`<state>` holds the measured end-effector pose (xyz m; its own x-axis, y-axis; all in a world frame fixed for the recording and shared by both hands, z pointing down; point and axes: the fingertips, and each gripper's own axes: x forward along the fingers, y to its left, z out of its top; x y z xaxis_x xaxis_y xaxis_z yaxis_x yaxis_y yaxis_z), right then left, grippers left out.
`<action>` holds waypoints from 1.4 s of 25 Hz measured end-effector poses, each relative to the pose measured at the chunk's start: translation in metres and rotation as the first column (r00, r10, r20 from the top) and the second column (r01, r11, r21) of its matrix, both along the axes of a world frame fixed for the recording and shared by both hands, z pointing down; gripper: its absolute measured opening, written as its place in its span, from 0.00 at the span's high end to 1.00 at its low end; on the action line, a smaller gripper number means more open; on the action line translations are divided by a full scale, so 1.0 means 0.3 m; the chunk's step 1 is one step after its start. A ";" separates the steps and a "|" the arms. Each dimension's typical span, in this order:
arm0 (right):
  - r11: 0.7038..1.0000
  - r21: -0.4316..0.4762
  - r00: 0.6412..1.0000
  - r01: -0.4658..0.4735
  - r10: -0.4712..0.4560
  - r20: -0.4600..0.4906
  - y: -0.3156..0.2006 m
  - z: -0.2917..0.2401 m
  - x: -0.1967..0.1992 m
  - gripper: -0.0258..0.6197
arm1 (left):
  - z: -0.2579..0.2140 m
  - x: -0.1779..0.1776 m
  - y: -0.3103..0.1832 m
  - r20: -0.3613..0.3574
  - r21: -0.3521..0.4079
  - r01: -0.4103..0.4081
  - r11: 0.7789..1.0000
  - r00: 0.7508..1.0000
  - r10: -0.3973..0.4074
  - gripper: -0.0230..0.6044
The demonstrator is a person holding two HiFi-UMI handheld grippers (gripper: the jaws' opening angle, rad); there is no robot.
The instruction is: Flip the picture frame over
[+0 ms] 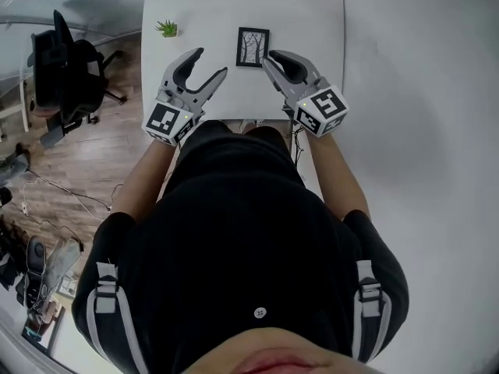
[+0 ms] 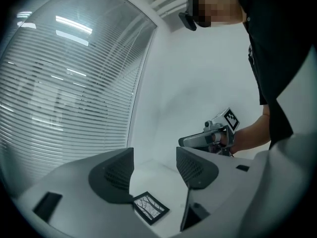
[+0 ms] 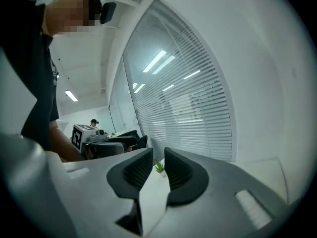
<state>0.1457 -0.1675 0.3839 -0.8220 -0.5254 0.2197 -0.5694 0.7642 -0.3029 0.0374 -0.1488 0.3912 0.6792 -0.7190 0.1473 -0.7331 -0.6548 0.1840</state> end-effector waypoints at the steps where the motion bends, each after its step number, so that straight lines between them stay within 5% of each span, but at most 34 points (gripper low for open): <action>1: 1.000 0.028 1.000 -0.002 0.003 -0.005 0.005 -0.026 -0.001 0.84 | -0.020 0.002 -0.001 -0.001 0.013 -0.005 1.000 1.000 0.005 0.54; 8: 0.979 0.203 0.999 -0.032 0.033 -0.003 0.006 -0.150 -0.004 0.94 | -0.162 0.053 -0.035 0.002 0.086 -0.032 0.996 1.000 0.031 0.74; 16: 0.964 0.259 0.999 -0.052 0.048 0.024 0.009 -0.254 -0.010 0.94 | -0.294 0.118 -0.059 -0.037 0.127 -0.068 0.990 0.997 0.073 0.95; 35: 0.962 0.263 0.998 -0.065 0.064 0.013 -0.016 -0.272 0.015 0.95 | -0.310 0.184 -0.080 0.012 0.146 -0.112 0.983 0.994 0.111 0.95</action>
<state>0.1501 -0.1723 0.3024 -0.7852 -0.6161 0.0629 -0.6192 0.7791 -0.0982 0.0927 -0.1728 0.2983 0.7561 -0.6526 0.0489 -0.6543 -0.7523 0.0770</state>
